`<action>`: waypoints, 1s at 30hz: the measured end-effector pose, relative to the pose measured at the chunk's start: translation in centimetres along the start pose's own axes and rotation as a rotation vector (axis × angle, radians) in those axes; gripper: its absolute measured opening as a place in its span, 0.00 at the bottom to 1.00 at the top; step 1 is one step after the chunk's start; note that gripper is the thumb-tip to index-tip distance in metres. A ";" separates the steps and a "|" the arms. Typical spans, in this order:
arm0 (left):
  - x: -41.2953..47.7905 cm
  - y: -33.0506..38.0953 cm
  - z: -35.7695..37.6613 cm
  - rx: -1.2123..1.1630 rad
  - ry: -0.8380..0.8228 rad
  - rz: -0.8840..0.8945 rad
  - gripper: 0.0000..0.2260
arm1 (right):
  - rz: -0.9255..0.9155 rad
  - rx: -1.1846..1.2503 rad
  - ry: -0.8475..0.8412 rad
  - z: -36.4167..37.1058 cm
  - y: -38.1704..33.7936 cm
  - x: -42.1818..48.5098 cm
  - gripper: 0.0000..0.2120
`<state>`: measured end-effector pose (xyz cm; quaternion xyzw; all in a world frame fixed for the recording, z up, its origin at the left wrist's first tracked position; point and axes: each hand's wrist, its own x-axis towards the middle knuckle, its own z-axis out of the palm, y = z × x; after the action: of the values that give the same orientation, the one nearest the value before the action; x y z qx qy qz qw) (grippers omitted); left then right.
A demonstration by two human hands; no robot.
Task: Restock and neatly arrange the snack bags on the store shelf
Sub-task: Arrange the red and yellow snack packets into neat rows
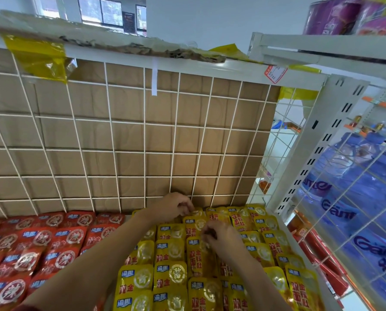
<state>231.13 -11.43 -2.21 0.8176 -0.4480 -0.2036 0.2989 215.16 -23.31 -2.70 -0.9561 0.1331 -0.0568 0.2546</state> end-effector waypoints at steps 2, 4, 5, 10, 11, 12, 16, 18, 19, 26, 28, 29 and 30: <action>-0.2 0.0 -0.1 0.058 -0.037 0.031 0.09 | 0.003 0.008 0.003 0.1 0.2 0.1 0.04; -0.3 -0.1 0.0 0.100 -0.071 0.045 0.10 | 0.010 0.029 0.001 0.1 0.2 0.1 0.04; -0.4 -0.3 0.0 0.120 -0.078 0.040 0.11 | 0.009 0.033 -0.001 0.1 0.2 0.1 0.04; -0.8 -0.5 0.4 0.165 -0.044 0.055 0.12 | 0.007 0.021 -0.009 0.4 0.4 -0.2 0.05; -0.9 -0.5 0.5 0.159 -0.040 0.061 0.12 | 0.012 0.024 -0.011 0.4 0.4 -0.3 0.04; -1.0 -0.6 0.5 0.150 -0.037 0.065 0.12 | 0.013 0.025 -0.012 0.5 0.5 -0.3 0.04; -1.3 -0.7 0.7 0.122 -0.032 0.069 0.11 | 0.015 0.023 -0.012 0.5 0.4 -0.4 0.05; -1.5 -0.7 0.7 0.103 -0.029 0.075 0.11 | 0.010 0.024 -0.008 0.4 0.4 -0.4 0.06; -1.6 -0.7 0.7 0.084 -0.023 0.075 0.11 | 0.006 0.027 -0.005 0.4 0.4 -0.5 0.06; -1.8 -1.3 0.9 0.103 -0.062 0.020 0.11 | 0.000 0.039 0.002 0.5 0.3 -0.5 0.04; -1.8 -1.4 1.0 0.104 -0.064 0.019 0.10 | 0.000 0.037 0.001 0.5 0.4 -0.5 0.04; -1.8 -1.5 0.9 0.094 -0.060 0.019 0.10 | -0.001 0.039 0.001 0.5 0.4 -0.5 0.04; -1.9 -1.5 0.9 0.077 -0.057 0.018 0.10 | -0.001 0.043 0.000 0.5 0.4 -0.5 0.04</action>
<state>230.51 -9.45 -3.74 0.8183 -0.4713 -0.2066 0.2561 214.64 -23.26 -3.33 -0.9506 0.1312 -0.0597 0.2750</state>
